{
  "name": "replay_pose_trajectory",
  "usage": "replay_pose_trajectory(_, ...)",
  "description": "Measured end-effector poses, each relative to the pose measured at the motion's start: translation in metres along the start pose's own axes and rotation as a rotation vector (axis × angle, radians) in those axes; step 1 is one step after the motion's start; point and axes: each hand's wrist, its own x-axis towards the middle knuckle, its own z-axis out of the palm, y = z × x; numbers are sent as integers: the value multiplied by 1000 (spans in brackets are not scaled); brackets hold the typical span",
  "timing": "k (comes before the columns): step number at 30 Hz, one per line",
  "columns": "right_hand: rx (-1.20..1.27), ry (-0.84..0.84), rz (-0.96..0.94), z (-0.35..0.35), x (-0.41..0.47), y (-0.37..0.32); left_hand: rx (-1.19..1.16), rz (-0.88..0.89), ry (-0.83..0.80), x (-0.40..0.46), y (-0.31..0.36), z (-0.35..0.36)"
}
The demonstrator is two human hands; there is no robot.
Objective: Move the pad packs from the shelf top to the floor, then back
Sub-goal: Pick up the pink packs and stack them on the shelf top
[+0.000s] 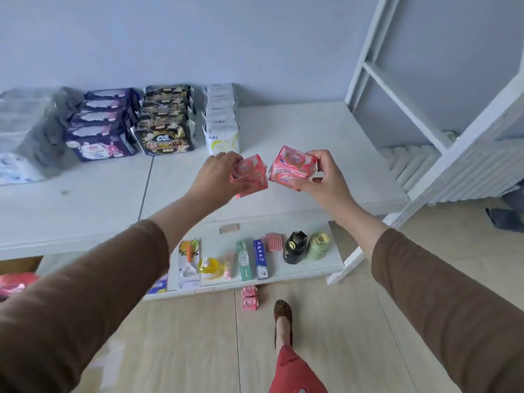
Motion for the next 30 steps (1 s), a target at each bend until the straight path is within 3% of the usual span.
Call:
replay_pose_trajectory(6, 84, 0, -4, -20, 122, 29, 75, -52, -6, 155, 1, 18)
replay_pose_trajectory(16, 7, -176, 9, 7, 245, 74, 296, -87, -39, 343, -40, 39)
replay_pose_trajectory(21, -20, -205, 3, 24, 276, 92, 472, -72, -68, 395, -63, 59)
replay_pose_trajectory(30, 3, -215, 59, 42, 302, 109, 413, -33, -45, 422, -84, 76)
